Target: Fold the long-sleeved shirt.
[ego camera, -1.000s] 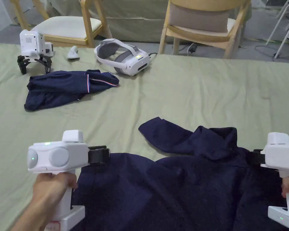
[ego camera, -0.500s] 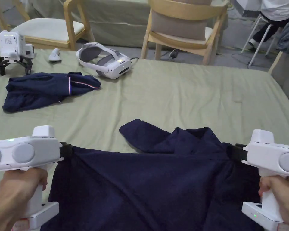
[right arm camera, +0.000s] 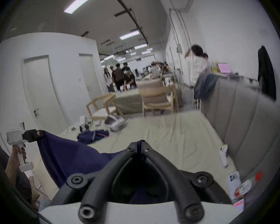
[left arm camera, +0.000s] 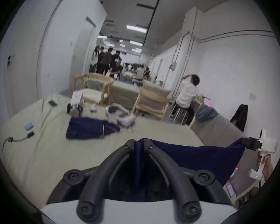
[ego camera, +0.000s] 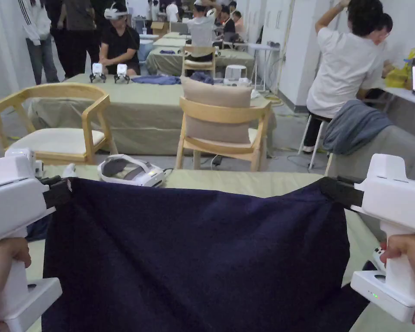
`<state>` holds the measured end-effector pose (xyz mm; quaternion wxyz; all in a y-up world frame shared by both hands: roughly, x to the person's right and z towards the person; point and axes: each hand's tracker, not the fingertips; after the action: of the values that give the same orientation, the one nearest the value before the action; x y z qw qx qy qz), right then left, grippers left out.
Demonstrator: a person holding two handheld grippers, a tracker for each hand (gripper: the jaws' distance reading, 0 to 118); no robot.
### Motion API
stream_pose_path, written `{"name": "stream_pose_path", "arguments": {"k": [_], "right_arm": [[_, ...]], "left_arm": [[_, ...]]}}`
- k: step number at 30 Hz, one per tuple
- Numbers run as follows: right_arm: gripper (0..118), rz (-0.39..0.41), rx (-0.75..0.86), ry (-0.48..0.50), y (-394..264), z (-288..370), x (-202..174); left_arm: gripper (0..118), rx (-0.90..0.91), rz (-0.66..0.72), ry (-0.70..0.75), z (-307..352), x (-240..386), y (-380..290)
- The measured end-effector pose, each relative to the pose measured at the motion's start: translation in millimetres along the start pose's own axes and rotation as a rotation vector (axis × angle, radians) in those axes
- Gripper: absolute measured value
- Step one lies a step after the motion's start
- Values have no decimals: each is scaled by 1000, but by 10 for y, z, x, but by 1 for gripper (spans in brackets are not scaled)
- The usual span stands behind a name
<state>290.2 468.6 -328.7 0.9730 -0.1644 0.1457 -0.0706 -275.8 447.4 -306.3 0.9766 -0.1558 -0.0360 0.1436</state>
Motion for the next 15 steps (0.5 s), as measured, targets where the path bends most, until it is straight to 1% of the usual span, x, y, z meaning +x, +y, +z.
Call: {"name": "stream_pose_path", "arguments": {"k": [2, 3, 7, 11, 12, 13, 14, 15], "right_arm": [[2, 49, 47, -26, 330, 202, -148], [2, 68, 71, -21, 505, 298, -208], [2, 71, 171, -28, 1120, 553, -335], [2, 133, 217, -61, 1780, 600, -447], [2, 147, 234, -80, 1965, 604, -487], [2, 144, 240, -86, 2098, 597, -515], [2, 152, 249, -89, 2258, 600, -552], [2, 154, 270, -93, 2391, 600, -585]], "left_arm": [[15, 50, 5, -27, 112, 39, 270], [15, 80, 2, -35, 181, 111, 400], [15, 166, -18, -42, 315, 226, 1008], [15, 202, -11, -65, 320, 324, 1645], [15, 217, -25, -56, 310, 376, 1799], [15, 227, -33, -49, 299, 414, 1930], [15, 248, -81, -25, 262, 462, 2054], [15, 264, -111, 1, 329, 726, 2158]]}}
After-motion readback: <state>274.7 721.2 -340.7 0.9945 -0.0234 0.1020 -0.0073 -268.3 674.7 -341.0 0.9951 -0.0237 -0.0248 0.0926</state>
